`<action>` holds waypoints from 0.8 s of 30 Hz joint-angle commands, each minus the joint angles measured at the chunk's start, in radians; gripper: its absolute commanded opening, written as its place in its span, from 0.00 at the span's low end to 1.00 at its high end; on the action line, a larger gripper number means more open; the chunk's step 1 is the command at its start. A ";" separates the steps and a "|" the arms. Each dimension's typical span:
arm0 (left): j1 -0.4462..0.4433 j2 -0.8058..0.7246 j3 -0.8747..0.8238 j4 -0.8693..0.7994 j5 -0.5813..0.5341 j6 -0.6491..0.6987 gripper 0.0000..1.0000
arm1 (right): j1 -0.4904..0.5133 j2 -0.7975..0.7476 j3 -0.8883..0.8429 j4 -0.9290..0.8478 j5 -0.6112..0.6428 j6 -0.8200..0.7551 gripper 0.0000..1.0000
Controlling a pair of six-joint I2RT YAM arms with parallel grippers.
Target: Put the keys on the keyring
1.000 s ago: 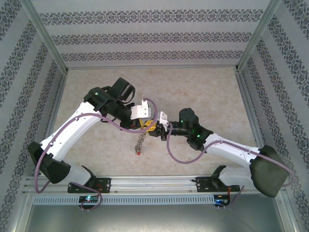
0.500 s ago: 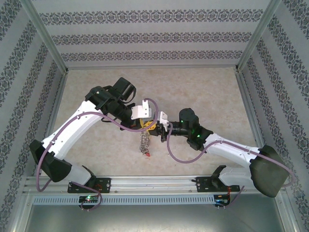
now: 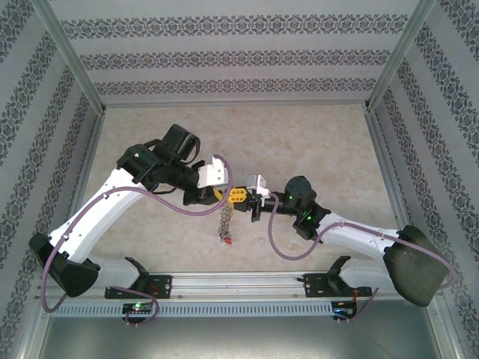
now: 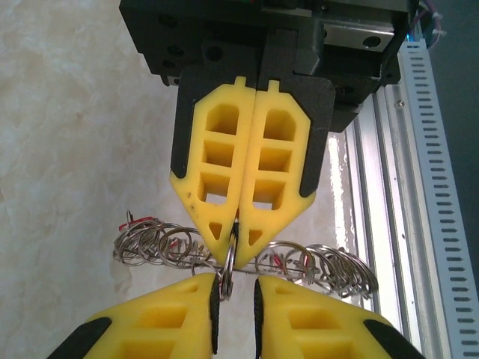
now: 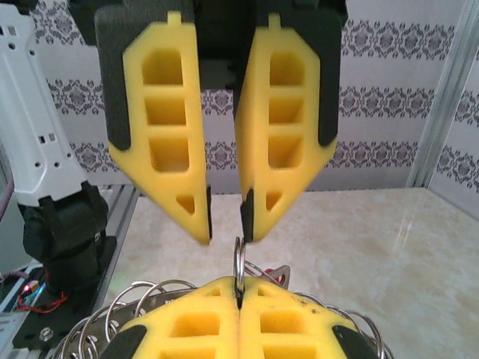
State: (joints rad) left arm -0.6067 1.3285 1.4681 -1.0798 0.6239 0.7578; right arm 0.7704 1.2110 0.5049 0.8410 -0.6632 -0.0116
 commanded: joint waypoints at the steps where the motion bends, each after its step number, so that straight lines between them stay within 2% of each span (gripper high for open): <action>1: 0.007 -0.008 -0.018 0.044 0.050 -0.027 0.24 | 0.008 -0.027 -0.006 0.142 -0.007 0.030 0.00; 5: 0.008 -0.013 -0.028 0.029 0.041 -0.019 0.24 | 0.013 -0.030 -0.002 0.139 -0.012 0.029 0.00; 13: 0.008 -0.037 -0.027 0.007 0.014 0.010 0.00 | 0.026 -0.029 0.007 0.068 -0.005 -0.024 0.00; 14: 0.008 -0.035 -0.023 -0.001 0.000 0.013 0.00 | 0.028 -0.033 0.009 0.035 0.001 -0.045 0.02; 16: 0.008 -0.028 -0.010 -0.026 -0.036 0.019 0.00 | 0.032 -0.049 0.017 -0.050 0.029 -0.089 0.15; 18: 0.004 -0.008 0.003 -0.059 -0.091 0.028 0.00 | 0.032 -0.068 0.021 -0.125 0.052 -0.123 0.20; 24: -0.026 0.064 0.068 -0.164 -0.199 0.041 0.00 | 0.036 -0.091 0.068 -0.318 0.099 -0.199 0.23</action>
State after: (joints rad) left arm -0.6147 1.3785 1.4857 -1.1751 0.4843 0.7750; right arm 0.7948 1.1316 0.5289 0.6300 -0.5911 -0.1497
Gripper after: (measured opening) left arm 0.060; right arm 0.229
